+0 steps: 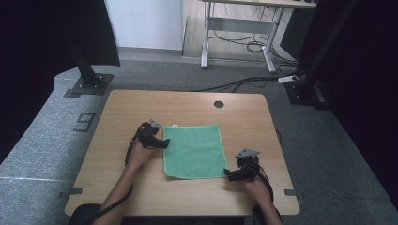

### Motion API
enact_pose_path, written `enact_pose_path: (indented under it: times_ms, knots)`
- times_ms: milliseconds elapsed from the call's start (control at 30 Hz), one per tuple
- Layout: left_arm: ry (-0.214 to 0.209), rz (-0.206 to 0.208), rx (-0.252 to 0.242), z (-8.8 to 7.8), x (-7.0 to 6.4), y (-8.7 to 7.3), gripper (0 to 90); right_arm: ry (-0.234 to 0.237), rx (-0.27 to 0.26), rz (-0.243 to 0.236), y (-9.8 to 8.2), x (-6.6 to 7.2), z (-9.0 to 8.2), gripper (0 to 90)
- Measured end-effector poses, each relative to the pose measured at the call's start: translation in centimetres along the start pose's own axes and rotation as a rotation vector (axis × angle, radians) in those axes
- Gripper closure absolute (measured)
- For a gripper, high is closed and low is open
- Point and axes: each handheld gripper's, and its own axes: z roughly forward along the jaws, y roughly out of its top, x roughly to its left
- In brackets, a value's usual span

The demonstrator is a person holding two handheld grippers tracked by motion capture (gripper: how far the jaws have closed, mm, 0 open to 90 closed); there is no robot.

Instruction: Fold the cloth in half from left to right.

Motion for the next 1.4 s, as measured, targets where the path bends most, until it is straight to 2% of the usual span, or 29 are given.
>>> enact_pose_path:
  times_ms: [267, 800, 1100, 1167, 1400]
  knots:
    - [0.001, -0.003, 0.014, -1.7, -0.2, -1.7, 2.6, -0.021, -0.002, -0.005, 0.1, -0.2, 0.1, 3.0]
    - [-0.005, -0.026, 0.018, -4.4, -0.4, -5.0, 2.4, -0.003, -0.012, 0.001, 0.7, 0.1, 0.7, 3.0]
    - [-0.019, -0.041, 0.008, -5.6, -0.4, -6.6, 2.3, 0.002, -0.014, -0.005, 1.1, 0.5, 1.1, 3.0]
    - [-0.023, -0.054, -0.008, -5.9, -0.3, -7.2, 1.8, 0.003, -0.016, -0.005, 1.1, 0.6, 1.2, 3.0]
    - [-0.023, -0.053, 0.0, -6.0, -0.3, -7.2, 1.5, 0.015, -0.026, 0.019, 1.0, 0.6, 1.3, 3.1]
